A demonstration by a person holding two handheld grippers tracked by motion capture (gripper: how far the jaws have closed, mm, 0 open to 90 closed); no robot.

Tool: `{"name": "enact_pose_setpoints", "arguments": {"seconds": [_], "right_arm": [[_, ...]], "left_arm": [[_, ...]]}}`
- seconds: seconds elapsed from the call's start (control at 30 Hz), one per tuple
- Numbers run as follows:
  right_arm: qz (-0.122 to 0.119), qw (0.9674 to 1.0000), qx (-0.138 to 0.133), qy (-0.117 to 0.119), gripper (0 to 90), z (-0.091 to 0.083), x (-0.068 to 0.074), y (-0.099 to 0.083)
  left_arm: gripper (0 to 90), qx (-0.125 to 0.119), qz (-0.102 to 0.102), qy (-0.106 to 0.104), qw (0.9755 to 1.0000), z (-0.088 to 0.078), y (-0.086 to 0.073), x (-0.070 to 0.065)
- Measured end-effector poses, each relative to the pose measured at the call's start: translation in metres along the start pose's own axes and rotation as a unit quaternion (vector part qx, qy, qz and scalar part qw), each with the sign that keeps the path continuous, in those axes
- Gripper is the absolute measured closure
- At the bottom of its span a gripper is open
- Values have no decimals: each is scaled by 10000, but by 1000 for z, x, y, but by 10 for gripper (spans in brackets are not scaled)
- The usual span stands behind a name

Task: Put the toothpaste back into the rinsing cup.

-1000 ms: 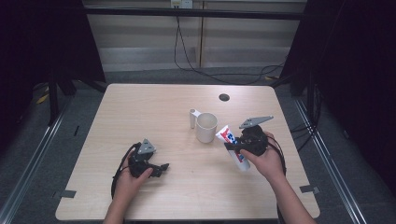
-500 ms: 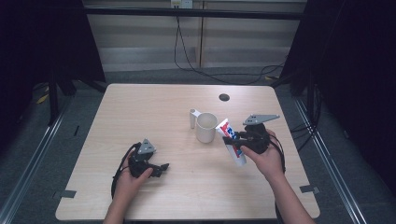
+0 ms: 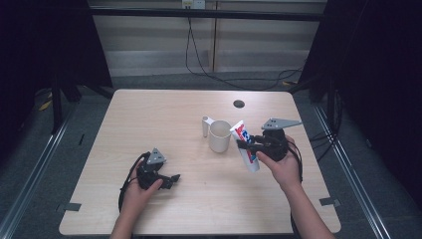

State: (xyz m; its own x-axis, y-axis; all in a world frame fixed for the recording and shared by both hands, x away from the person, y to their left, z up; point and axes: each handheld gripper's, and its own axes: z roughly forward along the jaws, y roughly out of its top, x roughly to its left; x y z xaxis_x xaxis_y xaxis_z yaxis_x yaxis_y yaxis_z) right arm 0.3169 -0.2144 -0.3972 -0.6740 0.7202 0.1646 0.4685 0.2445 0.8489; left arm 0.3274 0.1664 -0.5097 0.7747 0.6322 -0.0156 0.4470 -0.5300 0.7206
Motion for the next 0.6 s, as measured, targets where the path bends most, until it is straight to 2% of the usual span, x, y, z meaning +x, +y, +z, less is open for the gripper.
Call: {"name": "enact_pose_setpoints", "arguments": {"seconds": [0.07,0.27,0.6], "right_arm": [[72,9999,-123,13,671,-1,-1,2],[83,9992,-390,45,670,-3,-1,6],[37,9987,-500,97,670,-2,1,15]], "left_arm": [[140,0,0,0,10000,0,0,0],[140,2,3,0,10000,0,0,0],[140,1,0,-1,10000,0,0,0]]}}
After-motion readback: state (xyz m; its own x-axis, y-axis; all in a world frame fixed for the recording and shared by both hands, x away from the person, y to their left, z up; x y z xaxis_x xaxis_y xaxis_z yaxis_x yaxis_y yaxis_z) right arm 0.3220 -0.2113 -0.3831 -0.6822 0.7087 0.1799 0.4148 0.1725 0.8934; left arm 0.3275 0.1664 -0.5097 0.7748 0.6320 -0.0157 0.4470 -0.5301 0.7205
